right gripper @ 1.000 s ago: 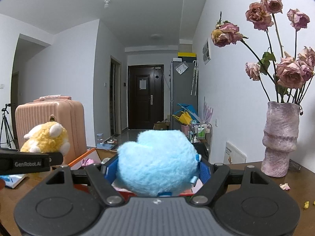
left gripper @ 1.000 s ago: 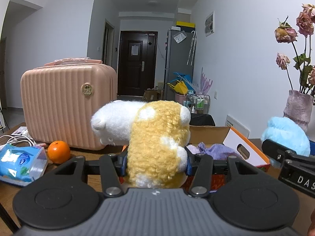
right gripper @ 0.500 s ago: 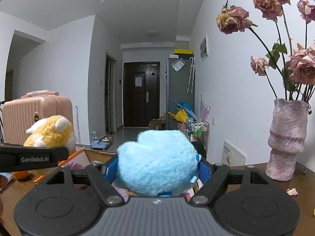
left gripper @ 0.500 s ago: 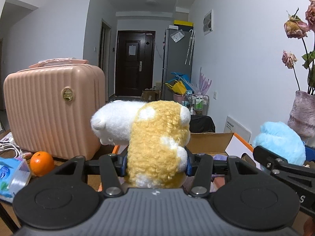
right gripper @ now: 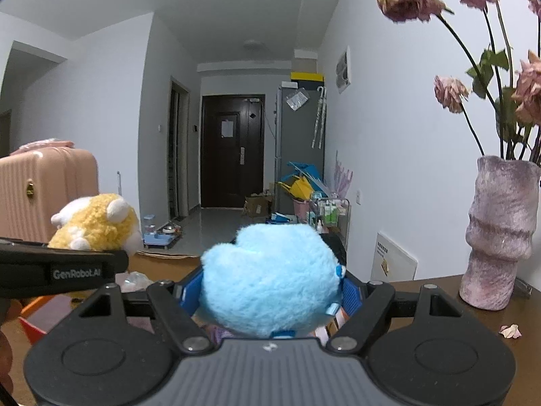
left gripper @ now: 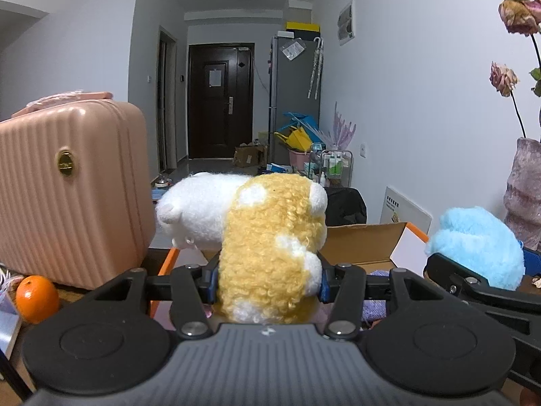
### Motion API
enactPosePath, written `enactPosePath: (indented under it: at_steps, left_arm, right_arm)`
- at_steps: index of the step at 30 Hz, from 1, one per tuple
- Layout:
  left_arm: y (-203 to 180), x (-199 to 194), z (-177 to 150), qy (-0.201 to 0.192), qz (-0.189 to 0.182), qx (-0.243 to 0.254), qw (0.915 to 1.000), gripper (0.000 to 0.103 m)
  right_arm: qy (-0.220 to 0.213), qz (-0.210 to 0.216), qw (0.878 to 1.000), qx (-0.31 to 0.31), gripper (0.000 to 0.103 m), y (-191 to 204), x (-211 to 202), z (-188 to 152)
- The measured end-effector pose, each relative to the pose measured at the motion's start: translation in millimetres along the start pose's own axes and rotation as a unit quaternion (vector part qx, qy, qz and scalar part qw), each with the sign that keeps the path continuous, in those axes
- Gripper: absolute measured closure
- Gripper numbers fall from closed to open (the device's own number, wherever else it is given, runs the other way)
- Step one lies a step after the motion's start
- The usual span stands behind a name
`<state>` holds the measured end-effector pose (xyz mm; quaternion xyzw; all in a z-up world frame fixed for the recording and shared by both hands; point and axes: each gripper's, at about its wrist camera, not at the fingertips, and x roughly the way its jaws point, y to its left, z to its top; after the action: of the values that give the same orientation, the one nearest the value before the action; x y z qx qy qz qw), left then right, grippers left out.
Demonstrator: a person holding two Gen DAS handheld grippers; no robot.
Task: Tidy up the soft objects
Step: 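Carry the blue plush with the right tool while the left carries its plush to the box, then open the right tool over the box while the left releases the white-and-yellow plush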
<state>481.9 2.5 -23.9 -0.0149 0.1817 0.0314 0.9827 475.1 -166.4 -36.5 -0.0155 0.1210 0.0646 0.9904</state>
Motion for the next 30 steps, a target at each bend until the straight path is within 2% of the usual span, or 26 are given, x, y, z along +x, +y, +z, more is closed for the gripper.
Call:
enactPosePath:
  at_steps: [12,25,28,30]
  left_arm:
    - [-10,24,-1,0.018,-0.014,0.026,0.9994,0.052]
    - [-8,25,-2,0.027,-0.019,0.034,0.9989,0.052]
    - [-8,28,1,0.026,-0.018,0.032,0.999,0.047]
    - [-8,27,1,0.023,-0.012,0.031,0.9992,0.035]
  right_arm:
    - [0.013,-0.009,1.0,0.004,0.026,0,28,-2]
    - [0.024,-0.008,1.0,0.001,0.026,1,35,-3]
    - [0.027,-0.008,1.0,0.001,0.025,1,35,-4]
    - [0.033,-0.008,0.999,0.001,0.024,0,36,-4]
